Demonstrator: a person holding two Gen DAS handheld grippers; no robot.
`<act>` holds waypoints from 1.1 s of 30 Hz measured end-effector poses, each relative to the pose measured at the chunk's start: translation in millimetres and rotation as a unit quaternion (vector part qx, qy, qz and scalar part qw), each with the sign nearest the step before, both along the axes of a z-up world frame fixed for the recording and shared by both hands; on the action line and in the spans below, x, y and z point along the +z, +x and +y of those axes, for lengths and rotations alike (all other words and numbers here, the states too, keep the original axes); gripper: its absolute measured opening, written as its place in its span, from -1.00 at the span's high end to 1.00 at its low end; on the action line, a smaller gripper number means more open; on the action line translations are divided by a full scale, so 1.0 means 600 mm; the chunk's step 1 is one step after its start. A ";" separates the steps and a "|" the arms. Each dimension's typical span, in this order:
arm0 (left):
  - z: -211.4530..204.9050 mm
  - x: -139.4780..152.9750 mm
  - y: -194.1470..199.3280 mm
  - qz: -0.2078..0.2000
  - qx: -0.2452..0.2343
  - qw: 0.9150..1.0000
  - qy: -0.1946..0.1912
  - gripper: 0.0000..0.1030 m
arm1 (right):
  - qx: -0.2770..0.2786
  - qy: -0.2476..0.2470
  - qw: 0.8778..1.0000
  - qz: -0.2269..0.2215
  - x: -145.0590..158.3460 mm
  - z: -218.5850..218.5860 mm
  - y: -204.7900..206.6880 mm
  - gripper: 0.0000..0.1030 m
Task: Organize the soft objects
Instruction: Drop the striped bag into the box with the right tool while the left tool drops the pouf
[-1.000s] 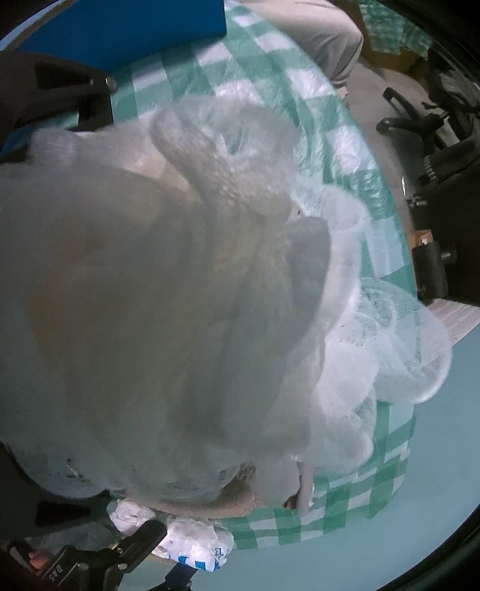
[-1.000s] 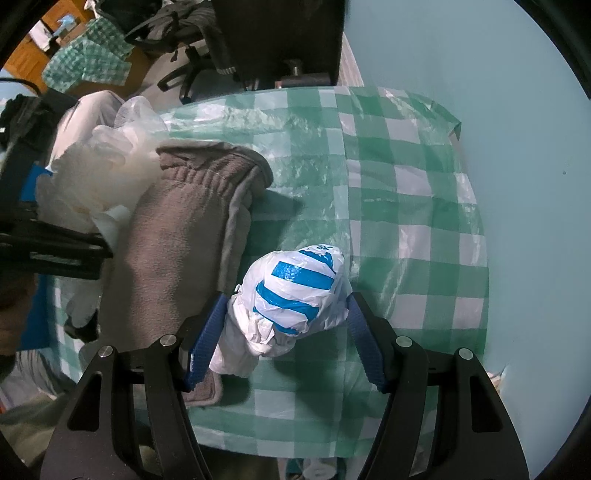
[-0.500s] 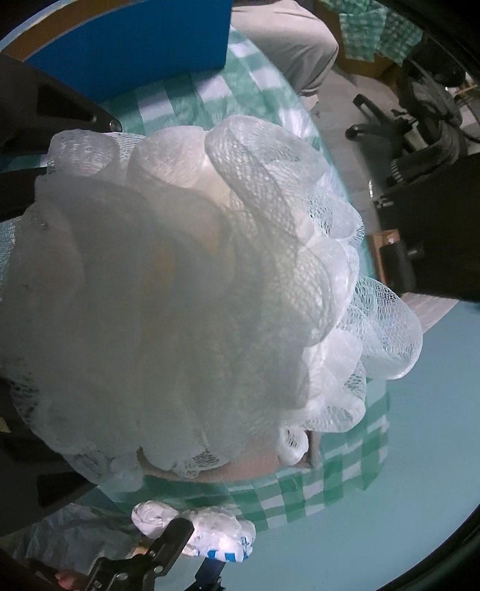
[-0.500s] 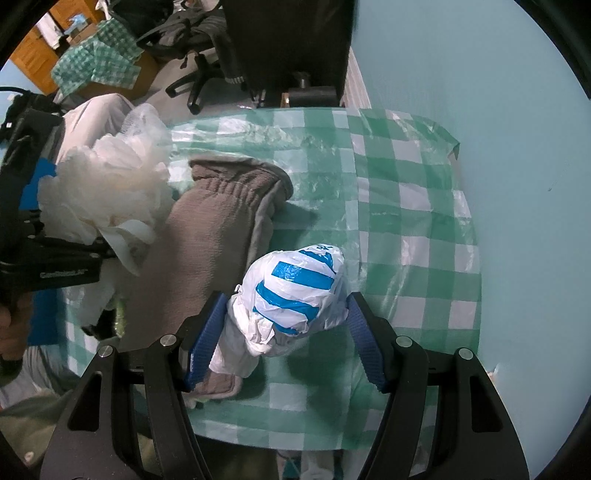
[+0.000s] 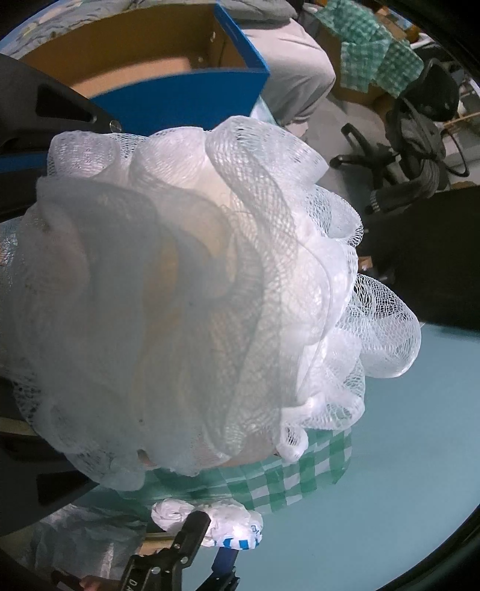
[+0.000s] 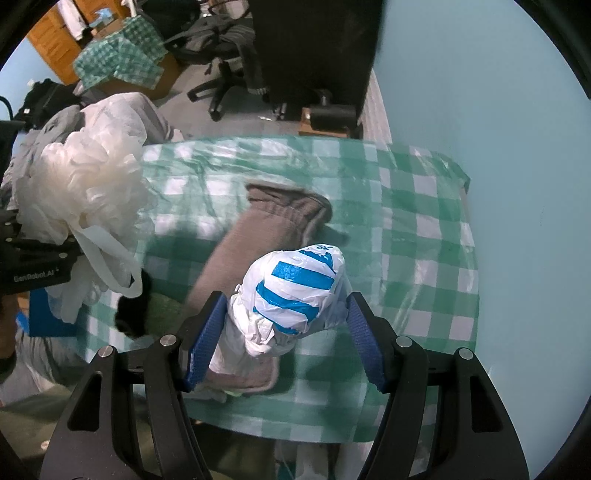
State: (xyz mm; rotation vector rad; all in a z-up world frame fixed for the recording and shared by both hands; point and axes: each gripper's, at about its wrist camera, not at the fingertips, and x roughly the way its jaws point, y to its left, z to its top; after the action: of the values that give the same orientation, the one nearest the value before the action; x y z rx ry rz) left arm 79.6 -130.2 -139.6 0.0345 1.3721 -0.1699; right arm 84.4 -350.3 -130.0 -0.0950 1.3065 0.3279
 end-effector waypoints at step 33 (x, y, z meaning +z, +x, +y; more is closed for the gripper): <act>0.235 0.082 -0.117 -0.050 0.114 0.992 0.011 -0.12 | 0.156 0.049 0.985 -0.052 0.124 0.263 -0.024 -0.30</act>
State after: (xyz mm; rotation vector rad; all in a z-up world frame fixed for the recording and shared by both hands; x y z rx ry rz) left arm 9.3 11.0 -90.2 -0.0936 1.2668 0.0377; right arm 70.1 -192.2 -55.7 -0.2320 1.1692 0.6450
